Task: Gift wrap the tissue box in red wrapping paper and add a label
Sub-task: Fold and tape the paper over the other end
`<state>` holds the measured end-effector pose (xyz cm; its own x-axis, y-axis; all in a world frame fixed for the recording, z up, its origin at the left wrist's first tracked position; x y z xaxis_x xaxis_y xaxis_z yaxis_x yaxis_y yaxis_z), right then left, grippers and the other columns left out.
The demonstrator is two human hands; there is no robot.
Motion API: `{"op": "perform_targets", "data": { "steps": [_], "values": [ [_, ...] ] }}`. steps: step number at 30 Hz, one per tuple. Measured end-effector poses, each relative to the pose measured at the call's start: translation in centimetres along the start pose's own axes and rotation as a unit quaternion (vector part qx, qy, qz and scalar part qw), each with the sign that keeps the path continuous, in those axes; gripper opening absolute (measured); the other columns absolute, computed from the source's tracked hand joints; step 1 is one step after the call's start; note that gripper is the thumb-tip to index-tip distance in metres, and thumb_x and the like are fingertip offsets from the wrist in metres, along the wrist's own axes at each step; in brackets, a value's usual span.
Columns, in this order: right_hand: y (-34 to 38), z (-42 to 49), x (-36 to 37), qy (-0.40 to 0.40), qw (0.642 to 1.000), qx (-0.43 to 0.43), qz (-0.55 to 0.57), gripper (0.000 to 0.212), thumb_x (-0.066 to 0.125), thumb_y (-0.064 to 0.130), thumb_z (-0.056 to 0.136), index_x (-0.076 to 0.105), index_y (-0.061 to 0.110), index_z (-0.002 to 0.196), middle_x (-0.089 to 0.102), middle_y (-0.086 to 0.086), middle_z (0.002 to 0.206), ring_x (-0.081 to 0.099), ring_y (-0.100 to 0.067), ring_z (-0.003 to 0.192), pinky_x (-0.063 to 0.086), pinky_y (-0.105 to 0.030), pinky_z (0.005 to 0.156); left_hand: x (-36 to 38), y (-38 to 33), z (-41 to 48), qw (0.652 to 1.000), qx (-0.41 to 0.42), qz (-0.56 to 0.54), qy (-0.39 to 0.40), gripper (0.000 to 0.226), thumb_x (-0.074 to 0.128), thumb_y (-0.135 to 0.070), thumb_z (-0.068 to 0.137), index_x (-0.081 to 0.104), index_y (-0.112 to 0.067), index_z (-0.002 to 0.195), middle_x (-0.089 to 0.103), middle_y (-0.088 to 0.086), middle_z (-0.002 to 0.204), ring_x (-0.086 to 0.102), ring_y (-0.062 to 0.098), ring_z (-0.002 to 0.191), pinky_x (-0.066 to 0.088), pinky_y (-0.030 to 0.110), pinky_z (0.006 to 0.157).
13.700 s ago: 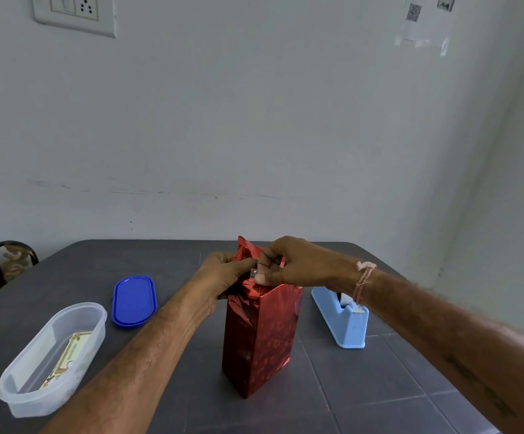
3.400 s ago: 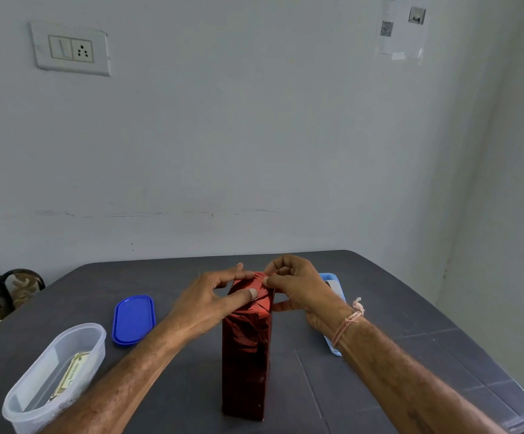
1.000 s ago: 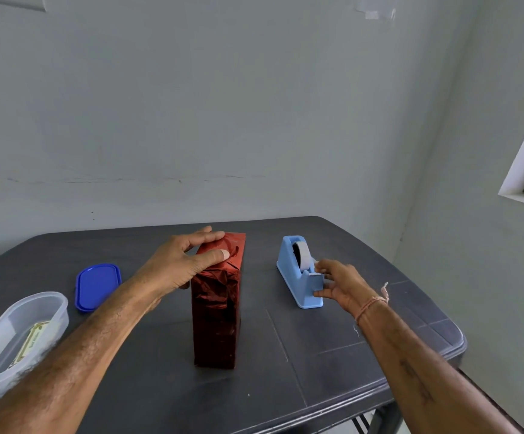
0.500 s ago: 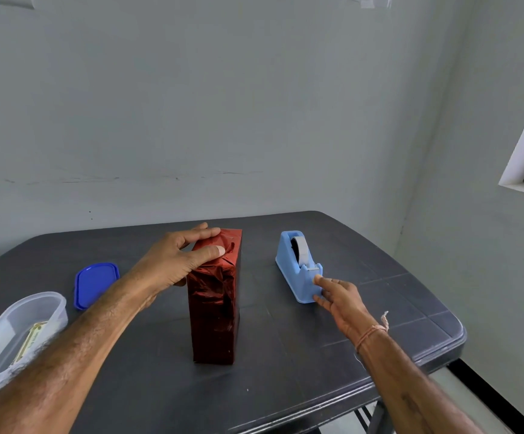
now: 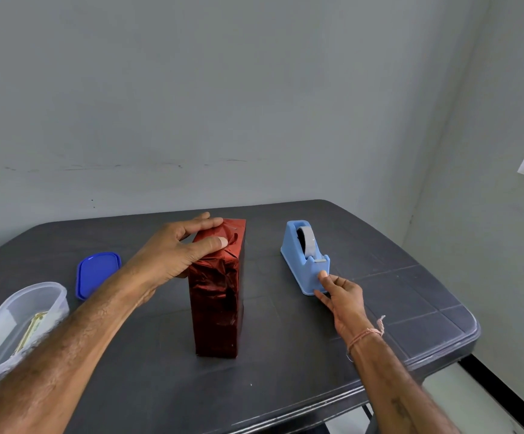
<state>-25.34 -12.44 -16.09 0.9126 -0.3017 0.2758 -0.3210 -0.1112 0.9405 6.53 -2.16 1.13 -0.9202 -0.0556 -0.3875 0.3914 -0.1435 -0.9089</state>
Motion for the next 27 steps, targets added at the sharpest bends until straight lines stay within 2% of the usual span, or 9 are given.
{"op": "perform_targets", "data": {
  "steps": [3, 9, 13, 17, 19, 22, 25, 27],
  "values": [
    [-0.2, 0.5, 0.3, -0.024, 0.999, 0.000, -0.023, 0.019, 0.072, 0.015, 0.095, 0.070, -0.004, 0.093, 0.068, -0.015, 0.105, 0.066, -0.024, 0.099, 0.061, -0.040, 0.087, -0.1, 0.2, 0.1, 1.000, 0.002, -0.002, -0.001, 0.057, 0.077, -0.050, 0.074, 0.066, -0.048, 0.130, 0.040, -0.031, 0.154, 0.031, 0.000, 0.145, 0.026, 0.031, 0.112],
    [0.2, 0.5, 0.6, -0.046, 0.997, 0.021, -0.059, 0.018, 0.070, 0.012, 0.096, 0.066, 0.003, 0.082, 0.063, -0.008, 0.097, 0.064, -0.027, 0.101, 0.059, -0.046, 0.093, 0.0, 0.3, 0.3, 1.000, 0.009, 0.000, 0.004, 0.050, 0.077, -0.043, 0.083, 0.065, -0.046, 0.131, 0.039, -0.028, 0.156, 0.031, 0.002, 0.145, 0.027, 0.029, 0.107],
    [0.8, -0.2, 0.7, -0.034, 0.996, 0.017, -0.084, 0.026, 0.067, 0.008, 0.098, 0.060, 0.002, 0.074, 0.060, -0.009, 0.089, 0.061, -0.025, 0.092, 0.058, -0.047, 0.094, -0.1, 0.1, 0.0, 1.000, 0.007, -0.004, 0.004, 0.058, 0.079, -0.052, 0.073, 0.066, -0.048, 0.129, 0.038, -0.029, 0.156, 0.031, 0.001, 0.146, 0.034, 0.031, 0.107],
    [1.4, -0.6, 0.7, -0.029, 0.992, 0.026, -0.120, 0.022, 0.069, 0.006, 0.095, 0.061, 0.002, 0.076, 0.060, -0.009, 0.088, 0.061, -0.026, 0.093, 0.058, -0.049, 0.094, 0.0, -0.3, -0.2, 1.000, 0.002, 0.004, 0.007, 0.049, 0.079, -0.045, 0.083, 0.066, -0.047, 0.130, 0.037, -0.028, 0.157, 0.032, 0.006, 0.148, 0.041, 0.023, 0.083],
    [1.3, -0.8, 0.4, -0.047, 0.983, 0.017, -0.174, 0.005, 0.071, 0.003, 0.089, 0.071, 0.003, 0.084, 0.066, -0.007, 0.083, 0.067, -0.026, 0.091, 0.060, -0.047, 0.092, 0.0, -0.5, -0.4, 1.000, -0.002, 0.014, 0.011, 0.048, 0.078, -0.044, 0.084, 0.065, -0.047, 0.131, 0.036, -0.027, 0.159, 0.033, 0.007, 0.148, 0.038, 0.019, 0.074],
    [0.8, -0.9, -0.1, -0.063, 0.961, -0.020, -0.267, 0.020, 0.071, 0.008, 0.085, 0.080, 0.008, 0.103, 0.077, -0.008, 0.091, 0.073, -0.024, 0.086, 0.061, -0.040, 0.090, 0.1, -0.6, -0.5, 1.000, -0.005, 0.019, 0.007, 0.049, 0.077, -0.042, 0.086, 0.063, -0.046, 0.134, 0.035, -0.025, 0.160, 0.032, 0.010, 0.149, 0.036, 0.019, 0.071],
    [0.6, -1.1, -0.4, -0.037, 0.960, -0.016, -0.277, 0.010, 0.073, 0.013, 0.091, 0.079, 0.005, 0.089, 0.074, -0.007, 0.090, 0.068, -0.017, 0.076, 0.061, -0.044, 0.091, 0.0, -0.7, -0.5, 1.000, -0.005, 0.021, 0.003, 0.049, 0.077, -0.041, 0.086, 0.063, -0.046, 0.133, 0.034, -0.025, 0.160, 0.032, 0.009, 0.149, 0.036, 0.019, 0.070],
    [0.8, -1.5, -1.3, -0.023, 0.959, -0.010, -0.284, 0.016, 0.075, 0.016, 0.091, 0.074, 0.005, 0.079, 0.070, -0.006, 0.087, 0.066, -0.017, 0.076, 0.062, -0.044, 0.088, 0.1, -0.5, -0.4, 1.000, -0.005, 0.017, 0.004, 0.049, 0.077, -0.042, 0.086, 0.064, -0.046, 0.133, 0.035, -0.025, 0.160, 0.031, 0.008, 0.149, 0.036, 0.019, 0.070]
  ]
}}
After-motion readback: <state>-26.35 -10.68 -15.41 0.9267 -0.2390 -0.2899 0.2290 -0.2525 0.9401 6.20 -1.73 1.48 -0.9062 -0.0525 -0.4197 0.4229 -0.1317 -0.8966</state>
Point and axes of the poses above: each hand's wrist, its own z-axis towards the middle knuckle, its own x-axis out of the palm, y = z × x, the point moved 5 cm from there along z, towards the middle knuckle
